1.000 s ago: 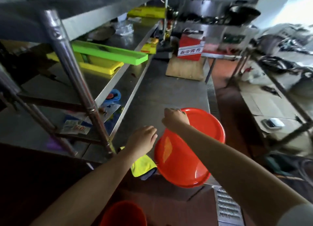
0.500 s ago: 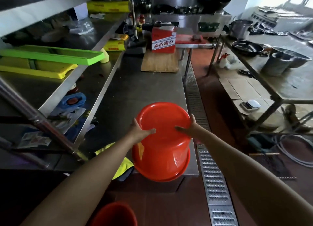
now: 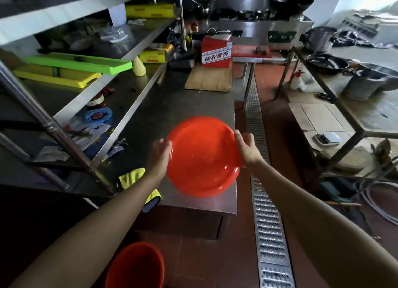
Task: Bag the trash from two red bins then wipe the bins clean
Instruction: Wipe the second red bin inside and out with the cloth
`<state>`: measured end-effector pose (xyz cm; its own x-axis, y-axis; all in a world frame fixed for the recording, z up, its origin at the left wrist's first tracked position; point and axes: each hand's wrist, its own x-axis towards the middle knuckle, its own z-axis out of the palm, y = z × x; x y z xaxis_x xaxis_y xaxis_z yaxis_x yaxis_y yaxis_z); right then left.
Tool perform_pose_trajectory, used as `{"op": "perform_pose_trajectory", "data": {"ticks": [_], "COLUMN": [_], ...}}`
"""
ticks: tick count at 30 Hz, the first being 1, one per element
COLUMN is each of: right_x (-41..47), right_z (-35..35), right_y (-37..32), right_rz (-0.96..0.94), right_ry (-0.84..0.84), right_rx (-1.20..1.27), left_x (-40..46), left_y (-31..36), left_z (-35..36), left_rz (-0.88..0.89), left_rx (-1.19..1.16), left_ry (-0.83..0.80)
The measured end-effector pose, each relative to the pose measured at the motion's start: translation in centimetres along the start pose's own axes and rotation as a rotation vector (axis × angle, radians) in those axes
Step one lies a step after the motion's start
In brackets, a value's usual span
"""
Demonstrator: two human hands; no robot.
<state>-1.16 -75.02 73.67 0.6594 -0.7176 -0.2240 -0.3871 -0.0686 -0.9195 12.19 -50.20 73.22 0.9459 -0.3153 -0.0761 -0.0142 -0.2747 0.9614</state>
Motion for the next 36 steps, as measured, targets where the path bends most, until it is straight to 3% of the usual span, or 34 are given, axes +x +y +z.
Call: {"op": "perform_pose_trajectory", "data": {"ticks": [3, 7, 11, 13, 16, 18, 21, 23, 26, 30, 36], "right_x": [-2.0, -3.7, -5.3, -6.2, -7.9, -9.5, -11.6, -13.4, -15.5, -17.0, -18.0], "right_z": [-0.5, -0.2, 0.7, 1.7, 3.3, 3.8, 3.7, 3.9, 4.9, 5.6, 3.8], "right_y": [1.5, 2.3, 1.6, 1.2, 1.9, 2.9, 5.8, 8.2, 10.6, 11.7, 12.0], "right_rz": [0.059, 0.214, 0.055, -0.036, -0.085, -0.189, -0.423, -0.44, -0.421, -0.405, -0.496], "right_ry": [-0.115, -0.264, -0.242, -0.253, -0.29, -0.289, -0.318, -0.356, -0.271, -0.161, -0.153], "right_rx": [-0.037, -0.054, 0.081, -0.063, -0.499, -0.639, -0.857, -0.914, -0.866, -0.849, -0.867], "left_x": [-2.6, -4.0, -5.1, -5.5, -6.5, -7.6, -8.7, -9.3, -9.3, -8.1, -6.7], "left_y": [-2.1, -2.9, -2.5, -3.5, -5.4, -6.4, -8.3, -9.5, -9.5, -7.7, -3.9], "left_z": [-0.7, -1.9, -3.0, -3.2, -3.3, -3.3, -3.5, -3.6, -4.3, -3.9, -0.4], "left_rz": [-0.088, -0.198, -0.276, -0.242, -0.233, -0.178, 0.065, 0.133, 0.213, 0.655, 0.665], "left_rx": [-0.001, -0.048, -0.001, 0.051, 0.105, 0.186, 0.43, 0.582, 0.809, 0.943, 1.055], "left_ry": [0.009, -0.113, -0.272, -0.338, -0.499, -0.54, -0.526, -0.534, -0.424, -0.287, -0.433]}}
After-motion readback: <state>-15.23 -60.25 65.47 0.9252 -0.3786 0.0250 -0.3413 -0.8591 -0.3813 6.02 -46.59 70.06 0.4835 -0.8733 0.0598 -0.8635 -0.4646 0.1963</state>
